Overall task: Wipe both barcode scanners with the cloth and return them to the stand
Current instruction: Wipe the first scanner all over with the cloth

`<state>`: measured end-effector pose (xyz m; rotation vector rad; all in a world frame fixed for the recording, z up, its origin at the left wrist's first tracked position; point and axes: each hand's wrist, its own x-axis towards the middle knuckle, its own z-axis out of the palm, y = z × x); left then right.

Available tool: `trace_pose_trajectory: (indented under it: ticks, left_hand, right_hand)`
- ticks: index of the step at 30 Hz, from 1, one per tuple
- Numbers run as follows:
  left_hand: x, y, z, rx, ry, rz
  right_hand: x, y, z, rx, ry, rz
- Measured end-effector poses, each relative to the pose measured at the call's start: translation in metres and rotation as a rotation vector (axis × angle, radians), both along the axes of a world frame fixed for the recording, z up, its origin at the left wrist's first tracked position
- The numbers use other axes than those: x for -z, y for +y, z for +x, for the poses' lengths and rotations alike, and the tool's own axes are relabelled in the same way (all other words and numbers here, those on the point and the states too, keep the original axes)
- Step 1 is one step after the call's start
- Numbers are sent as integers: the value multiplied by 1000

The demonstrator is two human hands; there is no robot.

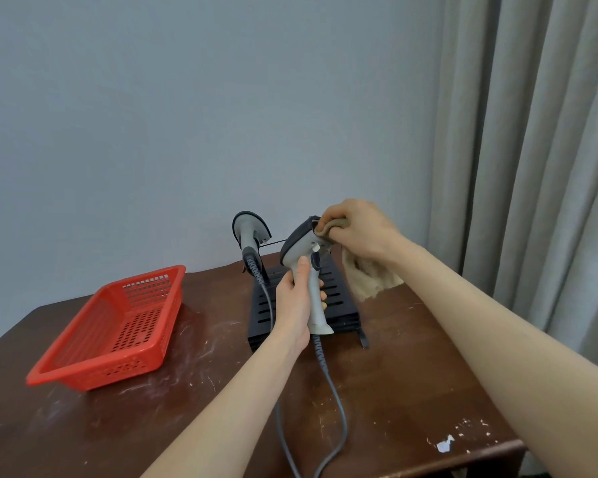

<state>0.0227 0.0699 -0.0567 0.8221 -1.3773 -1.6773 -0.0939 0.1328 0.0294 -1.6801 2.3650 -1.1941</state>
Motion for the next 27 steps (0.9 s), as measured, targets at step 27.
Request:
trace_pose_trajectory:
  ticks: [27]
  left_hand:
    - [-1,-4,6,17,26,129]
  right_hand:
    - [29,9,-29,163,-150,112]
